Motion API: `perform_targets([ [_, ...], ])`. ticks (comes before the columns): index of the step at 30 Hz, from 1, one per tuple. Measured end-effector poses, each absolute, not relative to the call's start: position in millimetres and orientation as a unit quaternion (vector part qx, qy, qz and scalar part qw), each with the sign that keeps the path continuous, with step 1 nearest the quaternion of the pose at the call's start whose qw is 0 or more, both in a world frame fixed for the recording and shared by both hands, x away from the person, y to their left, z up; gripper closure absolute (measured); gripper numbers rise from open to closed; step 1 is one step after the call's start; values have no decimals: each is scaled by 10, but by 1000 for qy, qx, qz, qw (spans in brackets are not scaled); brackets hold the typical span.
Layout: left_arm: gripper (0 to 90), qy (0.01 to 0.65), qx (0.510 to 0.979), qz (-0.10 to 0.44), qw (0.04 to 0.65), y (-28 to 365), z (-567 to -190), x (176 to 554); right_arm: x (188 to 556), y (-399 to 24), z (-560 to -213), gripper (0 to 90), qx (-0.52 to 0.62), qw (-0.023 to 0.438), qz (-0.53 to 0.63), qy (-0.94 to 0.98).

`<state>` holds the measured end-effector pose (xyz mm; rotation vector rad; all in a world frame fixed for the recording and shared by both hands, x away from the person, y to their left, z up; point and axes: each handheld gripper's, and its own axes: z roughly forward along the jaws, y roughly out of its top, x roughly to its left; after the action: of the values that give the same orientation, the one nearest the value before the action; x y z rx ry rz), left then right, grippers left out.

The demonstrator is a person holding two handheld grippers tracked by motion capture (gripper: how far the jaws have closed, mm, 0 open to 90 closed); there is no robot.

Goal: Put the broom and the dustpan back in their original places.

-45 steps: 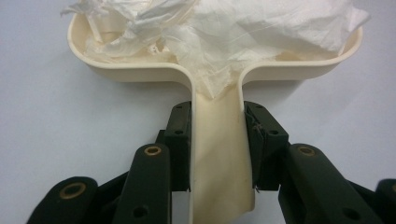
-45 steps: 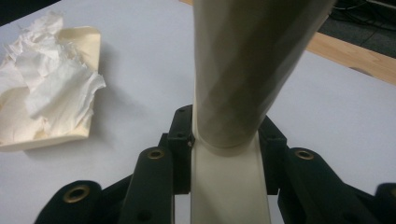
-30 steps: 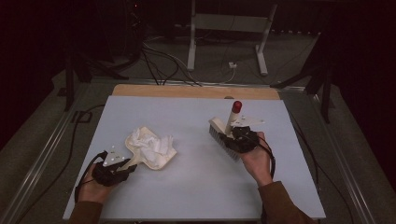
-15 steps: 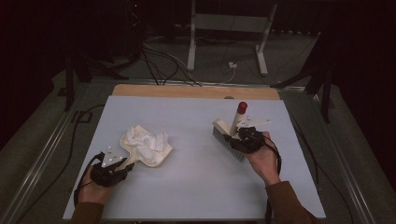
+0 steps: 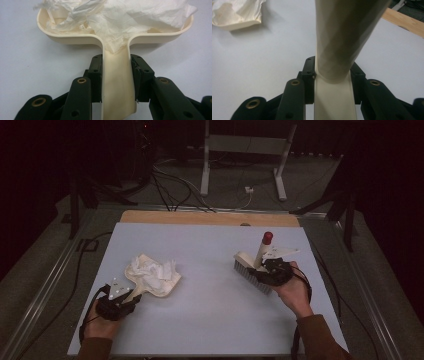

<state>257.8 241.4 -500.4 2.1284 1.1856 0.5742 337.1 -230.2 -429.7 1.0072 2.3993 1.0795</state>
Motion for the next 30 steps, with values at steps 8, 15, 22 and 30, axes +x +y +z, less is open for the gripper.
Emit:
perform_targets([
  [8,669,459,802,225,310,2422,-4998,2574,3330,-2514,-4301,667,332,146,381,850],
  [15,668,464,798,228,309,2419,-4997,2577,3308,-2713,-4311,667,315,134,382,858],
  [22,668,463,799,227,308,2403,-4996,2578,3295,-2878,-4321,667,313,126,378,862],
  [30,668,465,799,228,307,2387,-4997,2573,3236,-2992,-4344,667,307,113,380,865],
])
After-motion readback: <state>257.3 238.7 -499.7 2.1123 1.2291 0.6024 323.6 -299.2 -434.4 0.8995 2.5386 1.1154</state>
